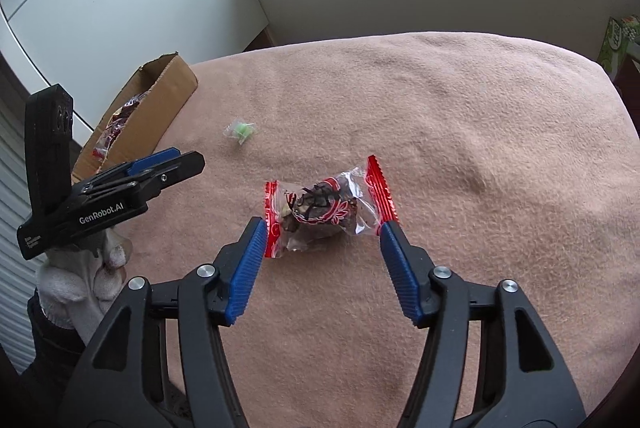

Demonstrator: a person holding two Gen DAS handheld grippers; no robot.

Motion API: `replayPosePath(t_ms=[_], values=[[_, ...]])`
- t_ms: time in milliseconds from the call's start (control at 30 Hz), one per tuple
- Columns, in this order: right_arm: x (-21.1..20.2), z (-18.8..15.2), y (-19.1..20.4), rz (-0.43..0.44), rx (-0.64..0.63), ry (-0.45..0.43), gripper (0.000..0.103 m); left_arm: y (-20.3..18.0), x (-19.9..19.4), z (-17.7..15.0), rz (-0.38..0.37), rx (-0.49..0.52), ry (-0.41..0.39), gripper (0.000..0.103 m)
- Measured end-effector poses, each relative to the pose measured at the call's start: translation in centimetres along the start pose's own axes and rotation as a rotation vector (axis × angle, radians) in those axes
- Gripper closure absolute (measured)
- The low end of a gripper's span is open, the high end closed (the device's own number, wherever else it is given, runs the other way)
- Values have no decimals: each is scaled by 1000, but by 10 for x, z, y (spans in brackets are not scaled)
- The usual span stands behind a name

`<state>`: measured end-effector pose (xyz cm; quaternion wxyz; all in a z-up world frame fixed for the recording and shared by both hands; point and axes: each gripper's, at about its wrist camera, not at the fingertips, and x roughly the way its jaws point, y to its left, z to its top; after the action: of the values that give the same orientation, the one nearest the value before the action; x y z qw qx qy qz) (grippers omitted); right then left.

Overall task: Organize snacks
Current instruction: 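Close the right gripper on the red-edged clear bag of dark snacks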

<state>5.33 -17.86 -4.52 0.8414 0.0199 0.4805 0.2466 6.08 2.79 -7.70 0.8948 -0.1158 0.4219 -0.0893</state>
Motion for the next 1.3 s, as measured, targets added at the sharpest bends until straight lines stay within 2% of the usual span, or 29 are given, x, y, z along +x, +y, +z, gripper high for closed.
replayPosePath(t_ms=[133,400,500,733,800,1000,1067,1133,1233,1300], values=[[2,-1,-14,114,70,33,42,-8,7,7,-12,6,11,39],[21,3,-12,139,108,66,42,0,32,25,-47,-105,56,39],[21,7,-6,124,91,52,42,0,41,33,-65,-127,66,39],[24,11,1,41,41,27,42,-19,53,40,-94,-82,89,39],[24,10,3,4,22,21,42,-23,51,38,-62,-54,81,39],[21,5,3,-17,1,14,42,-27,35,21,49,48,57,39],[21,3,4,-23,-5,14,42,-32,35,18,55,72,56,40],[22,2,7,-30,-14,20,42,-38,40,19,42,85,69,51],[26,1,10,-54,-32,22,42,-42,45,24,67,99,61,52],[27,0,9,-56,-32,23,42,-41,47,27,64,92,60,60]])
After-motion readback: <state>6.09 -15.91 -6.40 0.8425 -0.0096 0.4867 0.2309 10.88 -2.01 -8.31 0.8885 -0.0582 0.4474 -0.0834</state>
